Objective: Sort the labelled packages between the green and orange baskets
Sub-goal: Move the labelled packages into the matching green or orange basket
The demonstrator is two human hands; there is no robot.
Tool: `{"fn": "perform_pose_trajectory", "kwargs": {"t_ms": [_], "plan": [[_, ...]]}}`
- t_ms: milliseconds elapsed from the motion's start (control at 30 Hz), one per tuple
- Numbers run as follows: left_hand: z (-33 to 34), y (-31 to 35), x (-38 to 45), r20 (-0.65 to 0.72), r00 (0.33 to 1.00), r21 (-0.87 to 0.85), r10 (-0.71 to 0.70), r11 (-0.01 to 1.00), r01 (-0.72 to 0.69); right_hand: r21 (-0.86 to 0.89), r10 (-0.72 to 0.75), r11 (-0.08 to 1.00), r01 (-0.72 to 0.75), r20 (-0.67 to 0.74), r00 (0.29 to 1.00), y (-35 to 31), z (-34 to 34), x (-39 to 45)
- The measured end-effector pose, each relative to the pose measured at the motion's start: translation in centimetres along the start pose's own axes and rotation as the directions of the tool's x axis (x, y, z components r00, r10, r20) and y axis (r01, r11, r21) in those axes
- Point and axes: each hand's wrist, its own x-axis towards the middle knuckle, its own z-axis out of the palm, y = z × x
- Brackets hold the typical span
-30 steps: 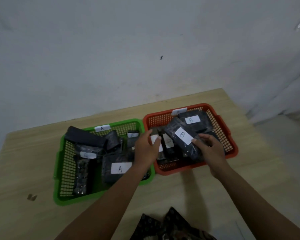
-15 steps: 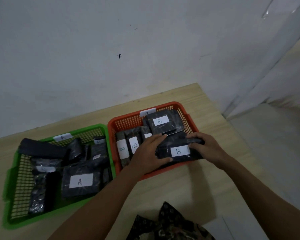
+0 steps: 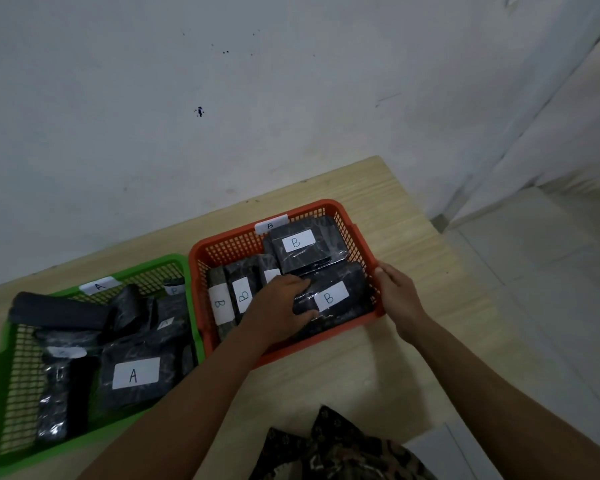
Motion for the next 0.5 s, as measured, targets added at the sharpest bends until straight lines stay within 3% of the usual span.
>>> {"fn": "perform_pose_trajectory", "kwargs": {"t_ms": [300, 500], "plan": [[-0.3, -0.1, 1.2, 0.216, 0.976, 0.038, 0.038, 0.998, -0.048, 0.046, 0.019, 0.999, -0.016, -0.052, 0.998, 0.5, 0.2, 0.5], [-0.4, -0.9, 1.2, 0.255, 0.963, 0.042, 0.090, 0.994, -0.104, -0.080, -0.018, 0.997, 0.014, -0.057, 0.998, 0.2, 0.2, 0.5]]}}
